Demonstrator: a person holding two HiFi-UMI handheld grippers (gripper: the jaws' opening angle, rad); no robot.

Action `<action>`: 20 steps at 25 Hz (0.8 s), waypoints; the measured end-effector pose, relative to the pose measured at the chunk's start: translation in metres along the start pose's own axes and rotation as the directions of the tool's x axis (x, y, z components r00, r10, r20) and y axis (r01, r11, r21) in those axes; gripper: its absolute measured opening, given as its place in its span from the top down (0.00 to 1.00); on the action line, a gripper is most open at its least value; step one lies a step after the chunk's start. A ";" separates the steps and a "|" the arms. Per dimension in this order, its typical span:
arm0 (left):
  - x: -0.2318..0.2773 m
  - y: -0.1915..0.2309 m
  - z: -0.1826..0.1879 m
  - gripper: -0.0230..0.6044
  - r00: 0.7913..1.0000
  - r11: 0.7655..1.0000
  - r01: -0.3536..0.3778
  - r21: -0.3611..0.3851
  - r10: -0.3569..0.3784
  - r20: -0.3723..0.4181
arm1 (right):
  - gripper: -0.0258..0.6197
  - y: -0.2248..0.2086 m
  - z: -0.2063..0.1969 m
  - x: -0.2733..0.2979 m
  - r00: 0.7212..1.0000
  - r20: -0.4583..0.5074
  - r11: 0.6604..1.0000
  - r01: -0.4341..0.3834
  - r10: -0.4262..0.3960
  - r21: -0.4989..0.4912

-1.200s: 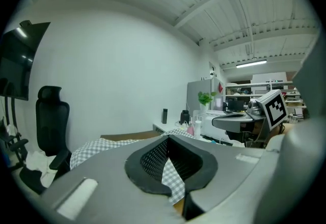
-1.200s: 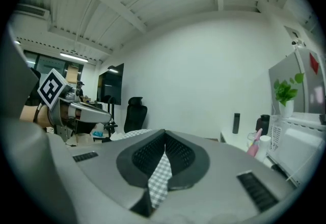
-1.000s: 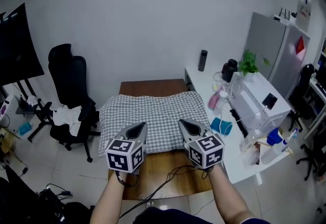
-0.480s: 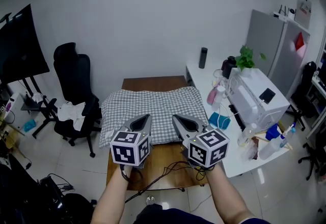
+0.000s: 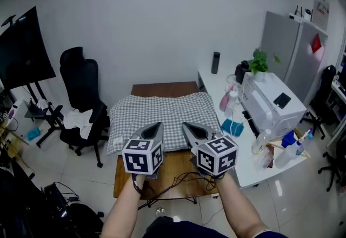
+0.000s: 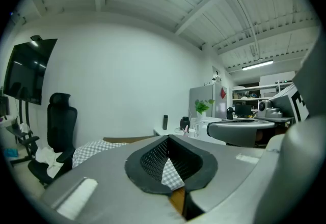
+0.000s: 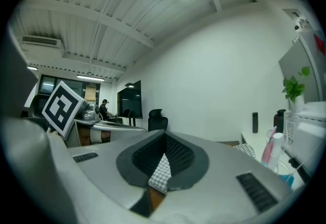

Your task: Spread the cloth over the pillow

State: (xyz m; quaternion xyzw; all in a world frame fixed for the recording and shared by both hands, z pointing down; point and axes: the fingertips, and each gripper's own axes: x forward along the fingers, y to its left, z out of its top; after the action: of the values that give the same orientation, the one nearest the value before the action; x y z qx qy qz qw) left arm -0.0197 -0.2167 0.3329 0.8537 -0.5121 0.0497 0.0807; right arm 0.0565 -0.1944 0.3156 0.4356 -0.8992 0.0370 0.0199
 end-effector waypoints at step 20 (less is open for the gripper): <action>-0.002 -0.006 -0.001 0.95 1.000 1.000 0.004 -0.009 -0.004 -0.003 | 0.95 -0.004 -0.003 -0.002 1.000 -0.013 1.000 0.022 -0.022 -0.011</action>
State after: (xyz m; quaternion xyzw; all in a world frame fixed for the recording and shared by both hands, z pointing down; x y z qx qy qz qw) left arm -0.0152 -0.2126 0.3327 0.8541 -0.5106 0.0486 0.0856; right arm 0.0612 -0.1951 0.3184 0.4449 -0.8944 0.0348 0.0286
